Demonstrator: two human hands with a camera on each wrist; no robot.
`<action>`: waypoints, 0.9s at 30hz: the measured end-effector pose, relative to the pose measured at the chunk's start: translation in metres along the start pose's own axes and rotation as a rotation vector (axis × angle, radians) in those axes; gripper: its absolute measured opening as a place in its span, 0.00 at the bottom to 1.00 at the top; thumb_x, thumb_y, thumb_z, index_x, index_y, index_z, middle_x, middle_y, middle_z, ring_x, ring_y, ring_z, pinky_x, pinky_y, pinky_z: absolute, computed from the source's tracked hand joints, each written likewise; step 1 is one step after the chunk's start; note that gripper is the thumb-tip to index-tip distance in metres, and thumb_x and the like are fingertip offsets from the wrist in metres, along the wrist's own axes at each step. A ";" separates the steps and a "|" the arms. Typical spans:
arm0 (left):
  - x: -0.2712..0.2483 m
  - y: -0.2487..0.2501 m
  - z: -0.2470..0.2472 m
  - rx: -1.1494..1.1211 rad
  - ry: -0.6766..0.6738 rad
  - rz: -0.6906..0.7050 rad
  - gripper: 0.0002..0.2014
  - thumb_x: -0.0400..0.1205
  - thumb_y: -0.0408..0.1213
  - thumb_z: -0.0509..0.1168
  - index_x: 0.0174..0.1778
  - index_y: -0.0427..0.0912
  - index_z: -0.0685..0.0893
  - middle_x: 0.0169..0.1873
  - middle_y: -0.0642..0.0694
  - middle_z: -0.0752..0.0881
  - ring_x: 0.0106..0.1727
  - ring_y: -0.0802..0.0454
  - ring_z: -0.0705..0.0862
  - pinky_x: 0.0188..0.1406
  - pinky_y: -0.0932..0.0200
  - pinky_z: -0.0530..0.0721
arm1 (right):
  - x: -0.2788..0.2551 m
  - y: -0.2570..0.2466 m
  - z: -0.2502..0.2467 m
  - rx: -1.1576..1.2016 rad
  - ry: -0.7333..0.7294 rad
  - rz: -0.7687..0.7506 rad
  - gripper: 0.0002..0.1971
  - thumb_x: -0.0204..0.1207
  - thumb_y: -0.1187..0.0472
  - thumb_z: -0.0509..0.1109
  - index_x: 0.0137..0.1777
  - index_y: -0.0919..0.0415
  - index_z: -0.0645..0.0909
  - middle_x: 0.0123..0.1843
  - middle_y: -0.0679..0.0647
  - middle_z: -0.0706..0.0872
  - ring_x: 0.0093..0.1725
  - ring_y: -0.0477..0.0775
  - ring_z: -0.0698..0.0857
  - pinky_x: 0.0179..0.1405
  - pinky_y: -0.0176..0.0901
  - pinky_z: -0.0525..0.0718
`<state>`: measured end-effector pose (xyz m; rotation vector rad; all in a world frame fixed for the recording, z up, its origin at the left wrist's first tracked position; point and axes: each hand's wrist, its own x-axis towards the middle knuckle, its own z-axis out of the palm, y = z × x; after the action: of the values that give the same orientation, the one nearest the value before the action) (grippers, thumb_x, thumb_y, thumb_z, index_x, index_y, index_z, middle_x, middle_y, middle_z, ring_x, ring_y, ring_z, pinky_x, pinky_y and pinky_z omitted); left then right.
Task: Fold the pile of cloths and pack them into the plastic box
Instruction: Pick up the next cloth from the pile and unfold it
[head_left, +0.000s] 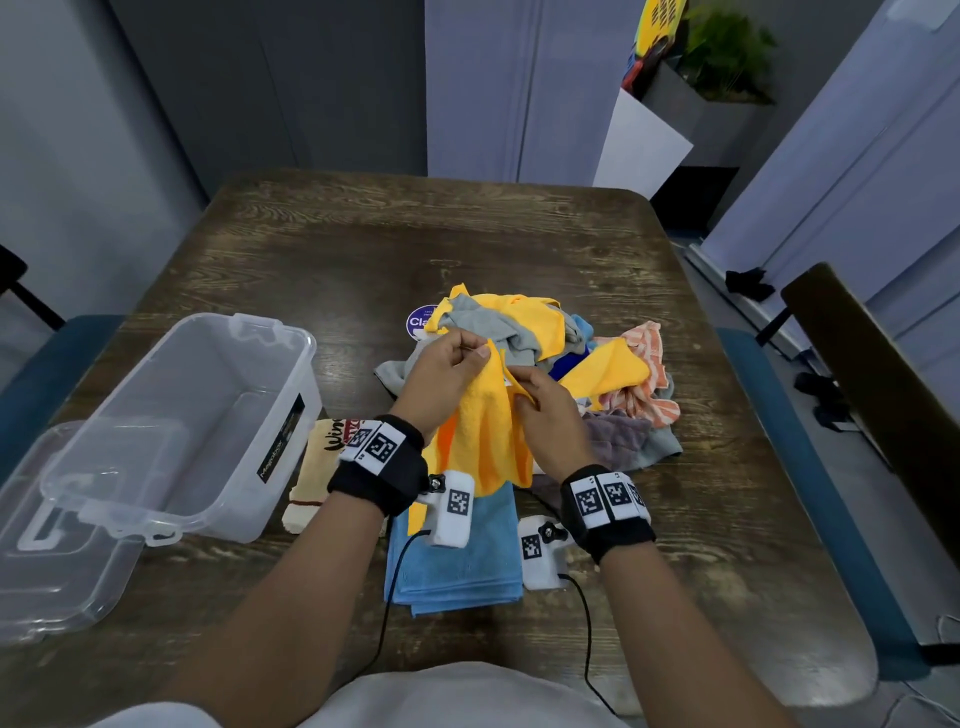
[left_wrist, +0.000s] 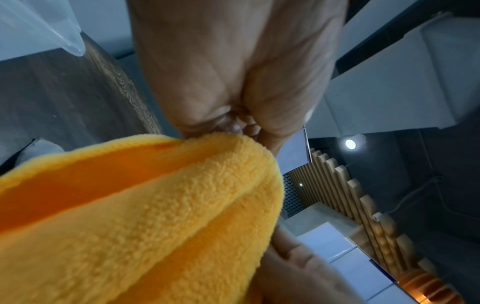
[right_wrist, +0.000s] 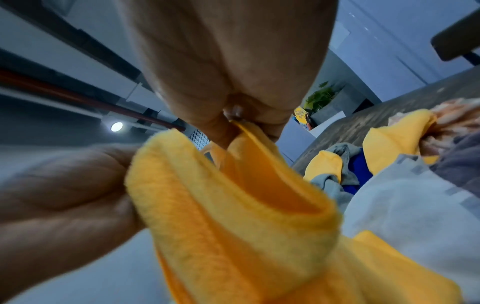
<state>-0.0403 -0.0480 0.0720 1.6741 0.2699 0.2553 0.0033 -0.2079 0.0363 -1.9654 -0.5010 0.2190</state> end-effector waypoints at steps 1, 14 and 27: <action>0.002 -0.003 0.002 0.002 0.012 -0.018 0.04 0.88 0.38 0.64 0.54 0.44 0.84 0.46 0.46 0.86 0.48 0.55 0.84 0.52 0.56 0.82 | 0.000 -0.003 0.000 0.036 -0.026 -0.027 0.22 0.84 0.71 0.62 0.73 0.51 0.81 0.68 0.46 0.86 0.69 0.43 0.82 0.71 0.52 0.82; 0.003 -0.006 -0.006 0.255 -0.115 0.045 0.13 0.91 0.39 0.58 0.66 0.52 0.86 0.36 0.39 0.82 0.36 0.46 0.77 0.36 0.55 0.75 | -0.007 0.000 -0.002 0.227 -0.118 0.008 0.23 0.86 0.72 0.61 0.78 0.57 0.78 0.76 0.51 0.82 0.77 0.47 0.77 0.79 0.58 0.74; 0.027 0.040 -0.033 0.319 0.291 0.331 0.04 0.90 0.39 0.60 0.52 0.44 0.78 0.41 0.57 0.80 0.42 0.65 0.78 0.42 0.65 0.75 | 0.011 -0.025 -0.026 -0.110 -0.184 -0.112 0.24 0.79 0.74 0.63 0.71 0.53 0.81 0.61 0.45 0.87 0.59 0.46 0.83 0.57 0.45 0.82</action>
<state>-0.0239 -0.0128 0.1160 1.9952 0.2581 0.7385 0.0166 -0.2154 0.0712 -2.0271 -0.7550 0.3082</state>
